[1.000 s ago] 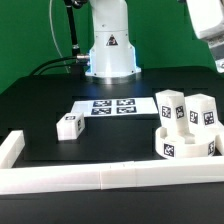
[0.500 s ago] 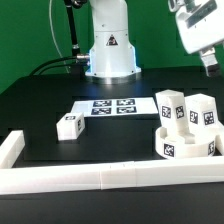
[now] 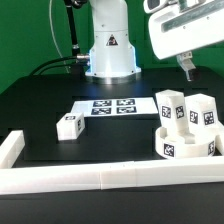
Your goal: Assemble stool
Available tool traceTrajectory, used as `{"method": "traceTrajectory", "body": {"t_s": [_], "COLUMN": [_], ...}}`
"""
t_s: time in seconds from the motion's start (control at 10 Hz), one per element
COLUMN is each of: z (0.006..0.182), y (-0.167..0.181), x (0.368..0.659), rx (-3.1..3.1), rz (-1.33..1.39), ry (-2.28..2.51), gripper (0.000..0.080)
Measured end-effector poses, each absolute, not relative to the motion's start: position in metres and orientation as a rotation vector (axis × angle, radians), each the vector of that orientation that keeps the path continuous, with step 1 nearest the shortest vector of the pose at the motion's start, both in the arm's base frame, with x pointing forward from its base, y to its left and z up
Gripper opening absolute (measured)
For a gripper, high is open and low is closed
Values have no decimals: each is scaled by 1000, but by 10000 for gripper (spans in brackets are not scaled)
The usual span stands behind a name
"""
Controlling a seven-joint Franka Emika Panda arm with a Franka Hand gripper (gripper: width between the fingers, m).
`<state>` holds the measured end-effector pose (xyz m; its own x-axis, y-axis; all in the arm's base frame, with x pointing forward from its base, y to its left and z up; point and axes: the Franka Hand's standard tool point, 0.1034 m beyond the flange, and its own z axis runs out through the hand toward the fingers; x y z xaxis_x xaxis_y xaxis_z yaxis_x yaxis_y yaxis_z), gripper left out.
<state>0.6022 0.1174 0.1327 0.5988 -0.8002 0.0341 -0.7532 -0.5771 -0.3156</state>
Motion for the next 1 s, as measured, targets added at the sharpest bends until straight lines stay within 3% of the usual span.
{"method": "traceTrajectory", "body": {"t_s": [0.3, 0.6, 1.0], "z": [132, 129, 129], "y": [115, 111, 103], "x": [603, 599, 600], "rx": [-2712, -3022, -3059], "rz": [-296, -365, -365], "ry": [996, 118, -413], "gripper": [649, 649, 649]}}
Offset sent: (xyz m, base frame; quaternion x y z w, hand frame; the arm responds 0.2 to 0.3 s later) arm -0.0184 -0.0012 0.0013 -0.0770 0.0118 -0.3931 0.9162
